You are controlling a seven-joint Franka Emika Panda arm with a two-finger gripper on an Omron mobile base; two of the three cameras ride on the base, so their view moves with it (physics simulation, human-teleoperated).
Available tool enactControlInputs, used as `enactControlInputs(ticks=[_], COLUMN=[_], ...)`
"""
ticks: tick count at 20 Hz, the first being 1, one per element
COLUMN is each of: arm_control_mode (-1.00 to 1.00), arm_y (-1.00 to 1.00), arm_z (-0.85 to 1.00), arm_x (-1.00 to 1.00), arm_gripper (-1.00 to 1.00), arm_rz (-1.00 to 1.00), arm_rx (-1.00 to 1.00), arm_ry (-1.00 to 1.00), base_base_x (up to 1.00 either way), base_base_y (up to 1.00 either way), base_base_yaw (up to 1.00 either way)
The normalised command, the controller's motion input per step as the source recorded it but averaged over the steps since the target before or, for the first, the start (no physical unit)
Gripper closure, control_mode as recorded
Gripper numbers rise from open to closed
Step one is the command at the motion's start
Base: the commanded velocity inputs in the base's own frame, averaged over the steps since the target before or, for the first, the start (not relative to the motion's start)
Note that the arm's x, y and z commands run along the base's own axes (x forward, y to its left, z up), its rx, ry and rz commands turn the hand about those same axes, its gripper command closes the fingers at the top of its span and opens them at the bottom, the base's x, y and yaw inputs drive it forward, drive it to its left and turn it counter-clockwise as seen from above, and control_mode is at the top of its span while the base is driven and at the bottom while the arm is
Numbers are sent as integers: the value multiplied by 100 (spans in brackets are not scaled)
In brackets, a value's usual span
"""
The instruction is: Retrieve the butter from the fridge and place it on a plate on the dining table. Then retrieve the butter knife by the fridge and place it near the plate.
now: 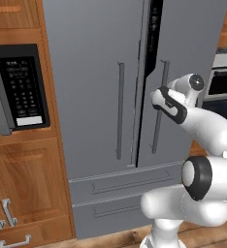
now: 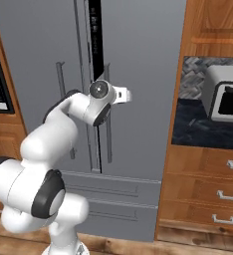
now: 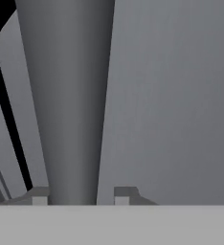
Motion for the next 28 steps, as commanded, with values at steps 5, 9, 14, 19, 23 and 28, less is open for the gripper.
enactControlInputs(ticks=[5,9,14,19,23,28], arm_control_mode=[-100,-100,-100,-100,-100,-100], arm_y=[-22,-66,-83,-94,-100,-67], arm_z=[7,32,34,25,25,3], arm_x=[-26,-86,-98,-83,-75,-56], arm_gripper=[100,100,100,100,100,100], arm_rz=[0,0,0,0,2,0], arm_rx=[0,3,2,0,0,0], arm_ry=[0,0,0,1,3,3], base_base_x=[0,0,0,0,0,0], base_base_y=[0,0,0,0,0,0], base_base_yaw=[0,0,0,0,0,0])
